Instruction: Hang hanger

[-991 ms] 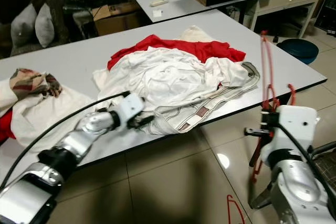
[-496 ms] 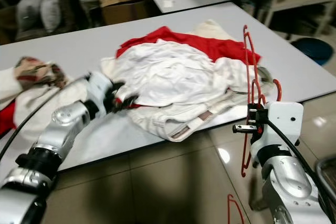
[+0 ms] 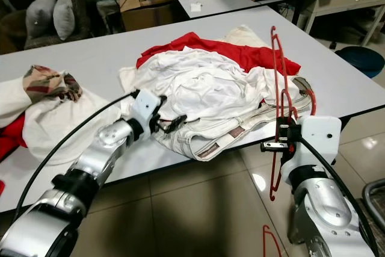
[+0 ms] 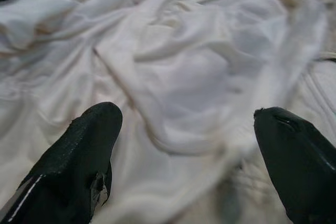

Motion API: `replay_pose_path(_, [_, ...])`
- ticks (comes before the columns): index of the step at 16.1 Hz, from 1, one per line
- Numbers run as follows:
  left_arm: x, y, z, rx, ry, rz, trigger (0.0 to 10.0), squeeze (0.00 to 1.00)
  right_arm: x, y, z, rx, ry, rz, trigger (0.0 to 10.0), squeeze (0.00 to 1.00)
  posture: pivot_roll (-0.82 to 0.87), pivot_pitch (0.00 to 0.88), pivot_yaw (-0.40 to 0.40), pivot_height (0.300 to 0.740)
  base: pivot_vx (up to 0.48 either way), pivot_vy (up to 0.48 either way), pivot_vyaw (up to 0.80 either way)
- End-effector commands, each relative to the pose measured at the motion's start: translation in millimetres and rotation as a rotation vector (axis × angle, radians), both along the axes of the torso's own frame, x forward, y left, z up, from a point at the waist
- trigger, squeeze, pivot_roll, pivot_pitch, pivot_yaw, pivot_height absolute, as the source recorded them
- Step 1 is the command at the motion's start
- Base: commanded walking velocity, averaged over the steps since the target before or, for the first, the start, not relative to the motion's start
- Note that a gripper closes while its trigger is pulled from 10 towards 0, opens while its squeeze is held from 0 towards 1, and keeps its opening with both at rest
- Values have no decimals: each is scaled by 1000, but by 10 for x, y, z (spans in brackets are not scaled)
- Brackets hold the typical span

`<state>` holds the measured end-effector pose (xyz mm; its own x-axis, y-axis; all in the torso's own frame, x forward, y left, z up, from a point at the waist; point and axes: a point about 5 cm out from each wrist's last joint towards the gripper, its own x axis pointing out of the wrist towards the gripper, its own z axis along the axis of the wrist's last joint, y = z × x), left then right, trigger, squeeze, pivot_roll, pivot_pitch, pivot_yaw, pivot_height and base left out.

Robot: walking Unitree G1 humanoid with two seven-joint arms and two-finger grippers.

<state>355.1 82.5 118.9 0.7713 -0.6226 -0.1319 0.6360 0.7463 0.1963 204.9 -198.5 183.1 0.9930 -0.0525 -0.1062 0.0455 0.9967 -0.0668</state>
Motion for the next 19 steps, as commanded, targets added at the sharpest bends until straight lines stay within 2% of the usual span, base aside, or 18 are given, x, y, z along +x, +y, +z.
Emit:
replay_pose_path(1, [31, 12, -12, 9, -7, 37, 10000, 0, -10, 66, 6, -5, -4, 53, 10000, 0, -99, 22, 132, 740, 0, 0, 0])
replay_pose_path(2, [45, -4, -14, 7, -8, 48, 10000, 0, -23, 97, -9, -18, 12, 88, 10000, 0, -103, 23, 135, 740, 0, 0, 0])
replay_pose_path(3, [54, -18, -14, 6, -5, 50, 8000, 0, -38, 116, -34, -33, 32, 110, 10000, 0, -104, 24, 136, 740, 0, 0, 0])
replay_pose_path(4, [58, -31, -11, 0, -1, 47, 4706, 0, -46, 122, -50, -41, 43, 117, 10000, 0, -104, 25, 136, 740, 0, 0, 0])
replay_pose_path(5, [58, -45, -6, -5, -3, 39, 549, 0, -48, 125, -58, -43, 46, 118, 10000, 0, -103, 25, 136, 740, 0, 0, 0])
replay_pose_path(6, [58, -47, -13, -3, -5, 37, 0, 0, -49, 129, -62, -44, 47, 120, 10000, 0, -102, 26, 135, 740, 0, 0, 0])
replay_pose_path(11, [52, -49, -87, 20, 4, 60, 0, 0, -45, 139, -77, -49, 54, 134, 10000, 0, -102, 28, 126, 740, 0, 0, 0])
replay_pose_path(12, [60, -40, -134, 43, 17, 107, 0, 0, -41, 140, -79, -52, 56, 140, 10000, 0, -106, 29, 125, 740, 0, 0, 0])
replay_pose_path(19, [104, -66, -146, 33, 37, 183, 0, 0, -50, 132, -59, -61, 55, 145, 10000, 0, -120, 39, 123, 740, 0, 0, 0])
